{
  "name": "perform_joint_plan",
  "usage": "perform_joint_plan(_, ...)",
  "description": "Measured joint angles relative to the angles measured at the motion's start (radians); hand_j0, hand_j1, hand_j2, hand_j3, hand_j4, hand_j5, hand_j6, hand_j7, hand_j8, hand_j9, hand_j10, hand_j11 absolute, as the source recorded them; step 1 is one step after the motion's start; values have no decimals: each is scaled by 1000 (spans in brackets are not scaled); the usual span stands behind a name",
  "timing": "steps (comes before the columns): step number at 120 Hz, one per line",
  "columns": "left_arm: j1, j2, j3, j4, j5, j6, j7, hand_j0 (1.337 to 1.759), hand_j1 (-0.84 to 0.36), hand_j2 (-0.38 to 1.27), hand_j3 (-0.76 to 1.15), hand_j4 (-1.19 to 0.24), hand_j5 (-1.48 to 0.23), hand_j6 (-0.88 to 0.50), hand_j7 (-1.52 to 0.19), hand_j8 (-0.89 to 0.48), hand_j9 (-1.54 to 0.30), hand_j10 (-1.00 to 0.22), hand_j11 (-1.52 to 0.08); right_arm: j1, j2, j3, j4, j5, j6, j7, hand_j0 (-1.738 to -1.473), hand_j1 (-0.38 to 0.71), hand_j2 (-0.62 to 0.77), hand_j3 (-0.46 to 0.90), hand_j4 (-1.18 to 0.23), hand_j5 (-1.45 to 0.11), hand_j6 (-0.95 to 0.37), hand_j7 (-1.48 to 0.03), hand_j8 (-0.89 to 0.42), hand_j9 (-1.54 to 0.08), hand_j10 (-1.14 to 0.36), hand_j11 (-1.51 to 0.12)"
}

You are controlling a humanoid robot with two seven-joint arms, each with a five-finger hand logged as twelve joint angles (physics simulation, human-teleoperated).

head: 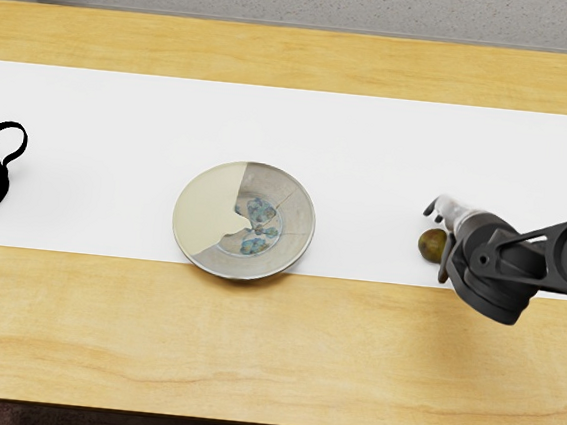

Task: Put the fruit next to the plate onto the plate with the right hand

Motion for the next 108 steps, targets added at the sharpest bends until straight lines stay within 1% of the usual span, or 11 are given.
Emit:
perform_joint_plan(69,0,0,0,0,0,0,0,1658,346,0,0,-2,-3,-2,-3,-2,-3,-2,-3,0,-1,1,0,0,0,0,-1658,46,-65,0,-330,-429,-331,-429,-331,-429,-330,-429)
perform_joint_plan(86,0,0,0,0,0,0,0,1658,346,0,0,-2,-3,-2,-3,-2,-3,-2,-3,0,0,2,0,0,0,0,-1658,98,-74,0,-373,-485,-374,-485,-374,-485,-373,-485)
perform_joint_plan(108,0,0,0,0,0,0,0,1658,346,0,0,-2,-3,-2,-3,-2,-3,-2,-3,-1,0,4,0,0,0,0,-1658,131,-79,0,-401,-521,-402,-521,-401,-521,-401,-521)
